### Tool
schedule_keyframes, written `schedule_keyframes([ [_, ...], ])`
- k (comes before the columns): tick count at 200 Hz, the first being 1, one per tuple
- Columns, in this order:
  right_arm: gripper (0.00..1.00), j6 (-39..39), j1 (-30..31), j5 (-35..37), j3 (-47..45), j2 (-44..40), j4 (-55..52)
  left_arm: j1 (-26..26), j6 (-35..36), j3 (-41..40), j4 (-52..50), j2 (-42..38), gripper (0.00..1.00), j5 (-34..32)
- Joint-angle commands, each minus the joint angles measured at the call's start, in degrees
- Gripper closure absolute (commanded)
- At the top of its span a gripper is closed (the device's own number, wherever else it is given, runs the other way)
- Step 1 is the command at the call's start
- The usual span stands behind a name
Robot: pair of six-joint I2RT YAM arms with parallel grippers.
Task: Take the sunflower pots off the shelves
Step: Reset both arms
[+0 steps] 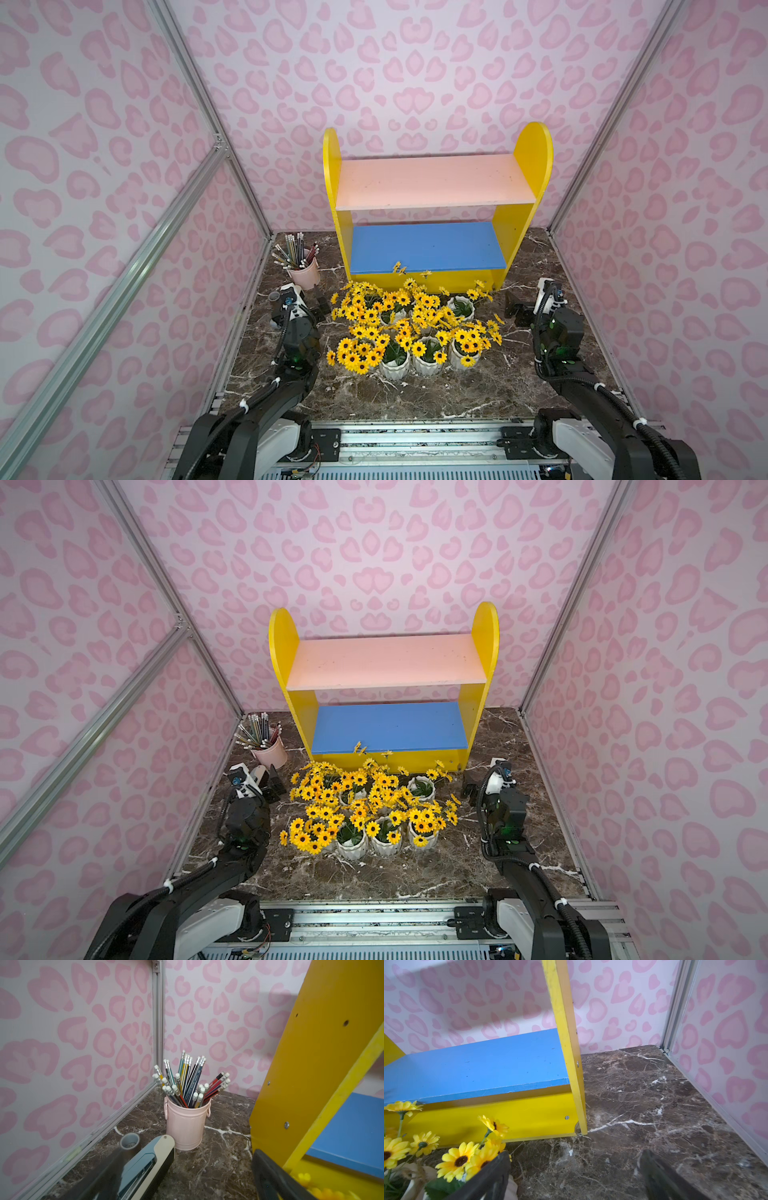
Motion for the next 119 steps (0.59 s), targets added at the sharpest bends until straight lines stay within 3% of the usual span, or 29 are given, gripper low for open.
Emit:
schedule_keyframes([
  [1, 0.01, 0.9, -1.2, -3.2, 0.6, 2.2, 4.9, 0.7, 3.4, 1.6, 14.1, 6.9, 0.03, 2.6],
  [33, 0.01, 1.2, -3.7, -6.1, 0.3, 6.2, 7.3, 2.4, 7.2, 5.8, 14.1, 13.5, 0.03, 8.4],
  [59, 0.01, -1.7, -3.9, -7.2, 0.1, 9.2, 9.2, 6.9, 3.2, 0.7, 32.4, 21.8, 0.02, 11.2],
  [68, 0.01, -2.4, -3.8, -7.4, 0.2, 9.8, 9.4, 8.0, 1.9, 1.3, 26.1, 19.1, 0.03, 12.7],
  [80, 0.01, -2.9, -3.8, -7.1, 0.2, 10.2, 10.2, 8.9, 1.6, 0.5, 30.8, 21.0, 0.03, 14.3],
  [119, 0.01, -4.9, -3.8, -6.4, -2.5, 10.1, 15.7, 8.7, 2.4, 3.6, 24.8, 21.0, 0.02, 15.1],
])
